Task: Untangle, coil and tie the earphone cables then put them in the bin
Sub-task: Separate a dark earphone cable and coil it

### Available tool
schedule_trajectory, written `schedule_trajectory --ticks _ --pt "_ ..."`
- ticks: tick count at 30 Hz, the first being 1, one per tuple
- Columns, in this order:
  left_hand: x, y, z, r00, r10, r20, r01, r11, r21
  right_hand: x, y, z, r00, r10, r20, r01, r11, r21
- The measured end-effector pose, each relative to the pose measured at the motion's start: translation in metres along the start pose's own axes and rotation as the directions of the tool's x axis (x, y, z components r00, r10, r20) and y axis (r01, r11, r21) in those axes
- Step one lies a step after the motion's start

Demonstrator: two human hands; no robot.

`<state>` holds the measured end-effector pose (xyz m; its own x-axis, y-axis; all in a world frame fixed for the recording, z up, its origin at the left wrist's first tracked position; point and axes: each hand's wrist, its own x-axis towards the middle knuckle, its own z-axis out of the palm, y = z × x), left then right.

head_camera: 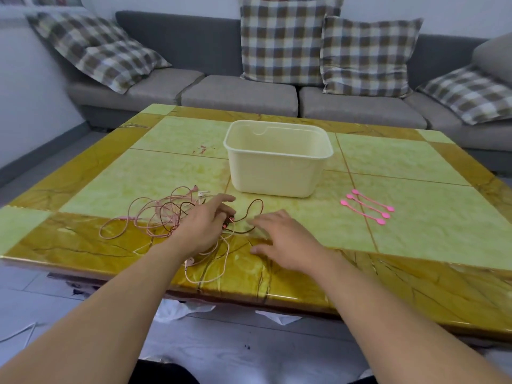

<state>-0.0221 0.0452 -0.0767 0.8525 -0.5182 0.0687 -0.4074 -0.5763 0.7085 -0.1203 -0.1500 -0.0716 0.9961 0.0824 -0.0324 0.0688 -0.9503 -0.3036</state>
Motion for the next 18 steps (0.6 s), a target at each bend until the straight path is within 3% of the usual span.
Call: schedule_trajectory --ticks 5,9,14,18 --pt "-0.007 0.009 0.013 0.999 0.036 0.027 -0.030 0.980 -0.197 -0.009 0.005 0.009 0.991 0.067 -0.115 -0.086 0.983 -0.163" --pt "-0.009 0.013 0.016 0.999 0.031 0.045 -0.030 0.999 -0.024 -0.028 0.036 -0.008 0.982 0.164 -0.094 -0.183 0.947 -0.264" --pt "-0.008 0.020 0.023 0.988 0.030 0.148 -0.047 0.993 0.107 -0.056 0.044 -0.023 0.987 0.161 -0.017 -0.162 0.980 -0.113" --pt "-0.005 0.029 0.033 0.987 0.077 0.141 -0.088 0.994 0.069 -0.054 0.036 -0.022 0.986 0.164 0.003 -0.163 0.979 -0.120"
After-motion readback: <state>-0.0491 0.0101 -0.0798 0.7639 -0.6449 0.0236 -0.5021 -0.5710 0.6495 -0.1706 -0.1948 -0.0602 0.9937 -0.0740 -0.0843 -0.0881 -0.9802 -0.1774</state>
